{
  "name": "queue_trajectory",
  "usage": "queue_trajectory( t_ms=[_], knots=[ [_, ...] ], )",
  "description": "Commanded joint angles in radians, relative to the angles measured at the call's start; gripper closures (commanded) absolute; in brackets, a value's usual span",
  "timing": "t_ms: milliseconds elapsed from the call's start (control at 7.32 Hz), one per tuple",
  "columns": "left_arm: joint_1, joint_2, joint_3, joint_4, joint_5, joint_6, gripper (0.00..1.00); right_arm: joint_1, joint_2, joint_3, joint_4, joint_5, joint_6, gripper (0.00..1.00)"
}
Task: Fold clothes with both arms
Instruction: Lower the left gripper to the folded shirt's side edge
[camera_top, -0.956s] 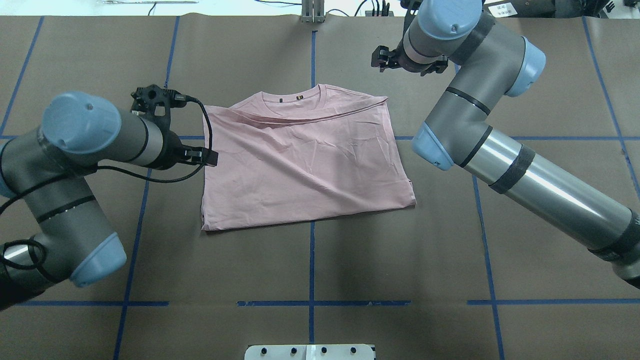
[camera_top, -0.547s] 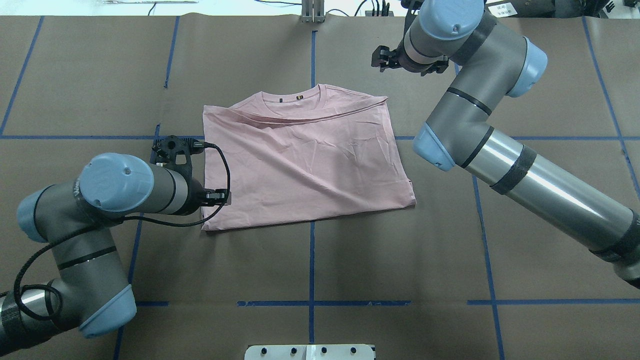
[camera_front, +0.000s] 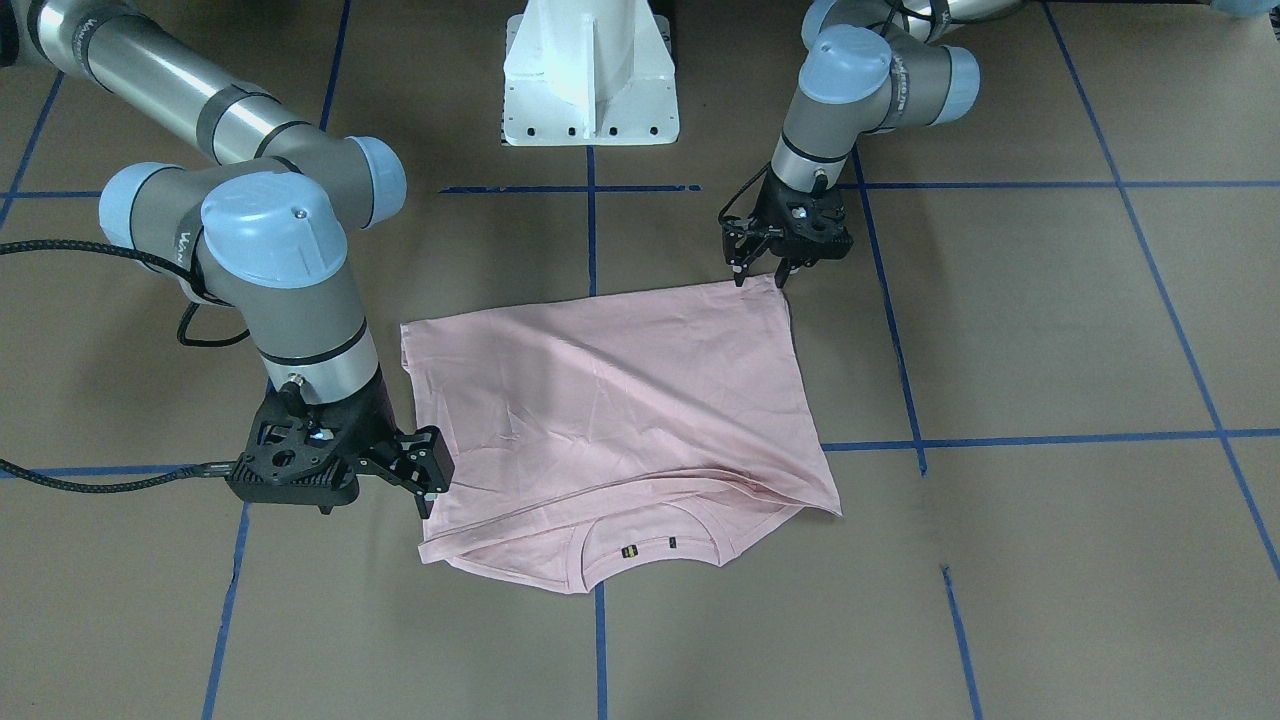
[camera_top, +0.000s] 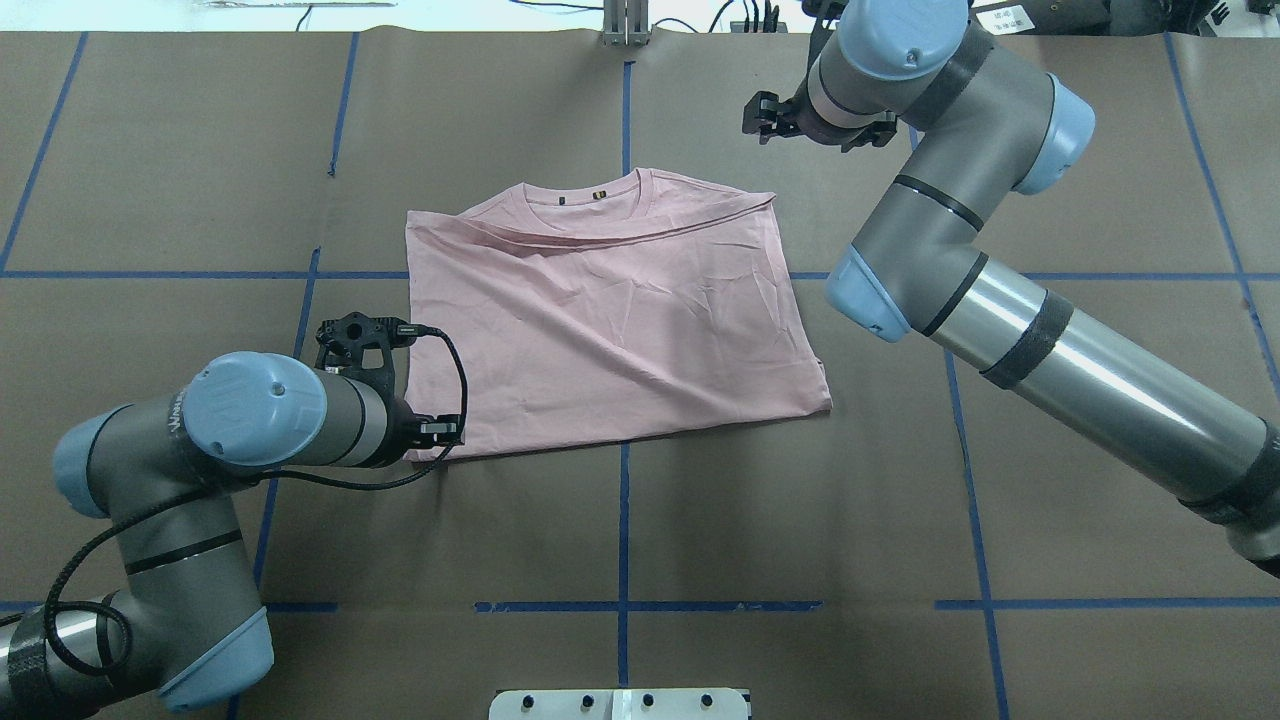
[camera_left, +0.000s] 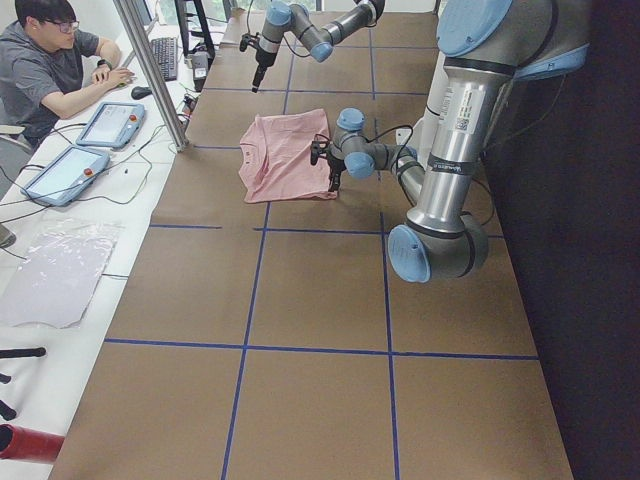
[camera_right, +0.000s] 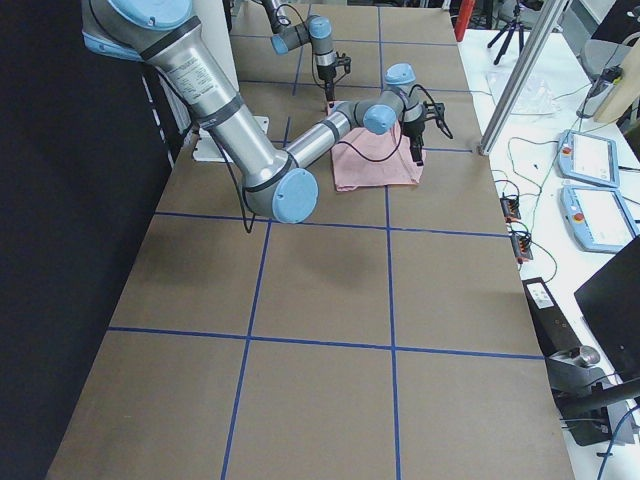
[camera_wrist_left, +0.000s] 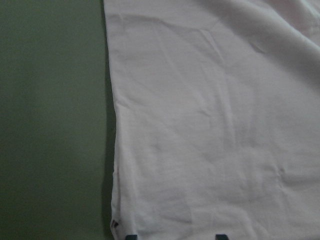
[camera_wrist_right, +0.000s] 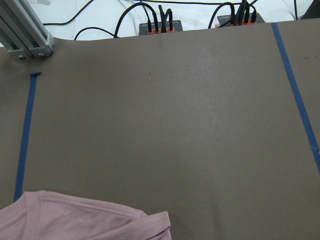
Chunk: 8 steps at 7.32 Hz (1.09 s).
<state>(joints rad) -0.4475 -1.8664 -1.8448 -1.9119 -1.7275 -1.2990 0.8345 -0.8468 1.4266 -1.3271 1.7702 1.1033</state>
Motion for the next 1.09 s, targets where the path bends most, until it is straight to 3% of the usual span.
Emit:
queue_trajectory(
  t_ms=[0,273,547,820,956],
  knots=[
    [0.001,0.012,0.002,0.001,0.0,0.004,0.4,0.0,0.0,0.0,0.002,0.0,0.003,0.0],
    [0.006,0.01,0.004,0.001,0.002,0.001,0.44,0.0,-0.002,0.0,0.0,0.0,0.003,0.0],
    [0.023,0.01,0.007,0.001,0.002,0.0,0.65,0.0,-0.002,0.0,0.0,0.0,0.001,0.0],
    [0.03,0.012,0.007,0.002,0.003,0.0,1.0,0.0,-0.002,0.0,0.0,0.0,0.003,0.0],
    [0.029,0.021,0.007,0.001,0.003,0.003,1.0,0.0,-0.002,0.0,0.0,0.0,0.003,0.0]
  ],
)
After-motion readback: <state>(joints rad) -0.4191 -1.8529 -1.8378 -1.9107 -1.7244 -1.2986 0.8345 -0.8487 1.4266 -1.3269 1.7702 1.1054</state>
